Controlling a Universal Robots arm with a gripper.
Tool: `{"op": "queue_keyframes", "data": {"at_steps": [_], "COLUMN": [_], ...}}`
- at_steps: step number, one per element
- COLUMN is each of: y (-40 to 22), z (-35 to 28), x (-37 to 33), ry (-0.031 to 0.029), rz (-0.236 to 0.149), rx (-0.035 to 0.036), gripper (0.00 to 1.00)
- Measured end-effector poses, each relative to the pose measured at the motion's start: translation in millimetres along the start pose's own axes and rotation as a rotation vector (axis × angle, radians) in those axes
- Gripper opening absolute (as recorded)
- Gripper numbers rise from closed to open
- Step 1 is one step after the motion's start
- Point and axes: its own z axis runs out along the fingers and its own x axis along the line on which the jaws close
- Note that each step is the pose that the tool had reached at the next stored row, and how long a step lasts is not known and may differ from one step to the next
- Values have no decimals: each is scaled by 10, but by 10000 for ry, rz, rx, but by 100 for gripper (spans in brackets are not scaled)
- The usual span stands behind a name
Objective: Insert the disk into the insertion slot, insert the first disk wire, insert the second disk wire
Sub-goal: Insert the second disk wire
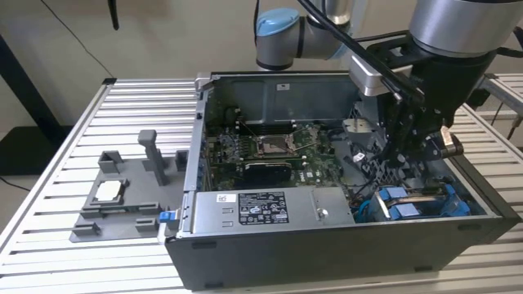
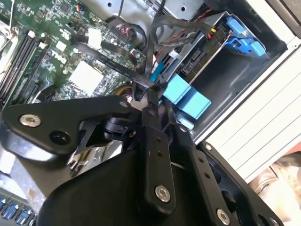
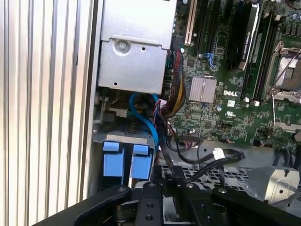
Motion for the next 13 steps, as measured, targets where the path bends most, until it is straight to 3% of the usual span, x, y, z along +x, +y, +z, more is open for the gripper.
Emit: {"op": "queue_keyframes", "data": {"at_steps": [2,3,6,10,13], "y": [0,0,0,-9,-13], "z": [7,12,14,-67,-71], "x": [1,-1,-11,-20,-76], "ry": [75,81,86,67,73], "rz": [-53,-85,-195,-273,-295], "rx": [-13,-5,93,108,167], "gripper": [23,23,23,23,23]}}
